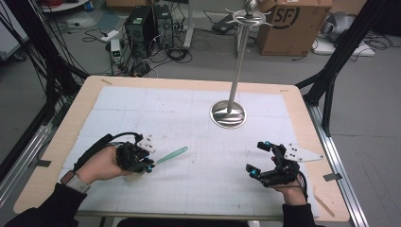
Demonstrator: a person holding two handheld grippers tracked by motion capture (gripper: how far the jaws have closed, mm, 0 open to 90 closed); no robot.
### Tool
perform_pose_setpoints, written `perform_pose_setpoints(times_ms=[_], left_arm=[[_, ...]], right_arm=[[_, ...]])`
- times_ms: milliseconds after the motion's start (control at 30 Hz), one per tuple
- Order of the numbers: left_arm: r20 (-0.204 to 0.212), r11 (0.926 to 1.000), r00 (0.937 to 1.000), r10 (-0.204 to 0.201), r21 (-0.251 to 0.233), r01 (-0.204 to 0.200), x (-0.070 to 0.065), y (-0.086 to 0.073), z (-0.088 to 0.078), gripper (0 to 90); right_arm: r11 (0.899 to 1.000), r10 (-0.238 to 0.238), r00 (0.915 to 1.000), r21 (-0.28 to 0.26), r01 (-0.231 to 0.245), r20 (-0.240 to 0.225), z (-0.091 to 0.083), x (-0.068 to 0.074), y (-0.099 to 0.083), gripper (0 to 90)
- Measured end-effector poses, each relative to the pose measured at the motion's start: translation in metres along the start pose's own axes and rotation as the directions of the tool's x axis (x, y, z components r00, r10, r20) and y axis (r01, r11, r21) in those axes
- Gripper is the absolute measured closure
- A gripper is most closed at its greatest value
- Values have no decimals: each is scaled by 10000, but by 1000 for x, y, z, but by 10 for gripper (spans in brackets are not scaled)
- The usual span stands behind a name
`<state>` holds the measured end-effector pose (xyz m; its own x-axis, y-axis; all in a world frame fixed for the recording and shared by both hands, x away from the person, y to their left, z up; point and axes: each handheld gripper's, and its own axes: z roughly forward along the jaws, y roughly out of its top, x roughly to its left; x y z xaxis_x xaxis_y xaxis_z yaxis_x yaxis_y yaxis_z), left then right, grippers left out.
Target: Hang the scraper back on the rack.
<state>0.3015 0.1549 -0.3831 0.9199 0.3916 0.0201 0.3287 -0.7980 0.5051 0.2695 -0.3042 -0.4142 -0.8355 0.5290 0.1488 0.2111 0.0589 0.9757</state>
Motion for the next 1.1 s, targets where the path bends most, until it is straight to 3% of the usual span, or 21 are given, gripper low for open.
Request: perform_pose_setpoints(times_ms=[233,433,567,667,733,800,867,933,1000,1100], left_arm=[[333,9925,9973,-661,-1006,692,5,-6,-8,802],[415,9828,9966,-705,-1683,766,4,-5,-12,802],[320,9595,9927,-1162,-2545,1206,4,-3,-12,802],[141,9410,9915,-1295,-3135,1273,4,-4,-12,803],[50,9222,9883,-1526,-3587,1442,4,-5,-11,803],[-77,9132,9863,-1649,-3790,1497,6,-5,-11,803],[-95,8959,9826,-1853,-4125,1649,9,-4,-11,803],[226,8685,9773,-2107,-4545,1978,15,-1,-12,803],[364,8485,9723,-2310,-4815,2196,19,2,-13,803],[400,8252,9685,-2456,-5157,2306,24,8,-13,803]], right_arm=[[10000,24,10000,-41,-24,45,-1,0,0,8],[10000,19,10000,-79,-18,91,-2,-1,0,8],[9999,-10,10000,-103,10,70,-2,-1,0,9],[9999,29,10000,-155,-27,92,-3,-1,0,9],[9999,24,9999,-170,-21,162,-3,-1,0,8],[9999,75,9998,-134,-72,156,-3,-1,0,8],[9999,23,9999,-136,-21,151,-3,-1,0,8],[9999,63,9999,-152,-61,151,-3,-1,0,8],[9998,91,9998,-154,-89,169,-3,-1,0,9],[9999,77,9998,-104,-75,156,-3,-1,-1,8]])
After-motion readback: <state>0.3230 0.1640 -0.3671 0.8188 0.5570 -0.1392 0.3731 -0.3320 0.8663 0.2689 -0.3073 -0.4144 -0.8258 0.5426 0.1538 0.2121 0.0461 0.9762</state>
